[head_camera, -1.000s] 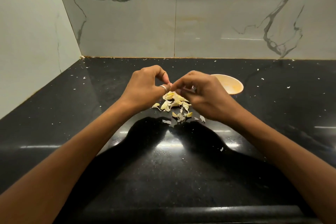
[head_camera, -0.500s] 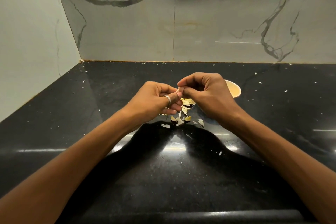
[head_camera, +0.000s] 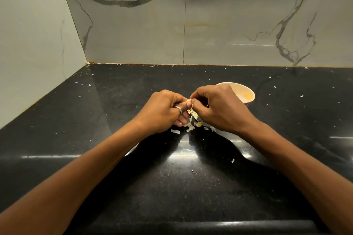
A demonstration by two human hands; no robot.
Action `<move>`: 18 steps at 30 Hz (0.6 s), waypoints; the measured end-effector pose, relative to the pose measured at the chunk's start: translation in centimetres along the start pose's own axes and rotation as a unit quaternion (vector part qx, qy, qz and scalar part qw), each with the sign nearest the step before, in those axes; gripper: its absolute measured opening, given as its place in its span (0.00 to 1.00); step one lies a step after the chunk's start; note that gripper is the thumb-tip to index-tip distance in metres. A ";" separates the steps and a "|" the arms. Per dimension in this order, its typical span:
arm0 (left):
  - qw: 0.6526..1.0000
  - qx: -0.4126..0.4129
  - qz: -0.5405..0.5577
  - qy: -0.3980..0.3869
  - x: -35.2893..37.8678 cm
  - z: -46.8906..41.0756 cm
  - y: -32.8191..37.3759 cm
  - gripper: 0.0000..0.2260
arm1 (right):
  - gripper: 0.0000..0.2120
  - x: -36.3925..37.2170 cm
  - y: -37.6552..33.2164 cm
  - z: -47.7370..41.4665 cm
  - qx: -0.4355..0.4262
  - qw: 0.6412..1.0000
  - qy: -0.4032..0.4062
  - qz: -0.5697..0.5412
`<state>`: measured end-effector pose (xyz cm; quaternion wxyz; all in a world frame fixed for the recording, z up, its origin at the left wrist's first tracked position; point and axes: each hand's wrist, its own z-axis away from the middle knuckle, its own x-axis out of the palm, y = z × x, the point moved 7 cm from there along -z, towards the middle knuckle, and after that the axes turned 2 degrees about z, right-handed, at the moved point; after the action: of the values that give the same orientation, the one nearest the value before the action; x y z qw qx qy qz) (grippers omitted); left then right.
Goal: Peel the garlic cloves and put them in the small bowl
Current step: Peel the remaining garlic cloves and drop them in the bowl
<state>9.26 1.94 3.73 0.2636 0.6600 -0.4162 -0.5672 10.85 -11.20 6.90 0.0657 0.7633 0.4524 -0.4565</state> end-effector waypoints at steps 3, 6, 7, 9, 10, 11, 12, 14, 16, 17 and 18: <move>1.000 0.013 -0.026 -0.003 0.1 0.1 0.2 0.10 | 0.10 0.5 0.1 0.0 -0.011 0.999 -0.029 0.021; 0.999 0.028 -0.042 -0.003 -0.1 0.2 0.5 0.10 | 0.11 0.5 0.1 0.1 -0.021 0.998 -0.049 0.029; 0.999 0.029 -0.041 -0.003 -0.2 0.2 0.6 0.10 | 0.12 0.3 0.0 0.1 -0.032 0.998 -0.047 0.034; 0.999 0.030 -0.036 -0.004 -0.2 0.2 0.6 0.10 | 0.14 -0.1 -0.2 0.1 -0.052 0.997 -0.038 0.046; 0.999 0.030 -0.034 -0.008 -0.2 0.2 0.6 0.10 | 0.15 -0.2 -0.2 0.1 -0.057 0.996 -0.036 0.053; 0.999 0.031 -0.033 -0.014 -0.1 0.2 0.6 0.10 | 0.14 -0.2 -0.2 0.0 -0.060 0.996 -0.035 0.059; 0.999 0.034 -0.034 -0.021 0.0 0.3 0.6 0.10 | 0.13 -0.2 -0.2 0.0 -0.062 0.995 -0.033 0.066; 0.998 0.040 -0.027 -0.036 0.2 0.4 0.7 0.10 | 0.13 -0.2 -0.2 0.1 -0.066 0.995 -0.027 0.069; 0.998 0.039 -0.003 -0.050 0.3 0.4 0.7 0.09 | 0.12 -0.5 -0.1 0.2 -0.062 0.997 -0.014 0.044; 0.997 0.036 0.016 -0.059 0.4 0.5 0.7 0.09 | 0.11 -0.7 0.0 0.2 -0.055 0.998 -0.008 0.025; 0.997 0.033 0.036 -0.067 0.4 0.5 0.8 0.09 | 0.10 -0.8 0.1 0.2 -0.047 0.999 -0.004 0.004</move>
<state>8.57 1.24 4.05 0.2335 0.6137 -0.4747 -0.5861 10.66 -11.86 7.33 0.1050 0.7594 0.4702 -0.4373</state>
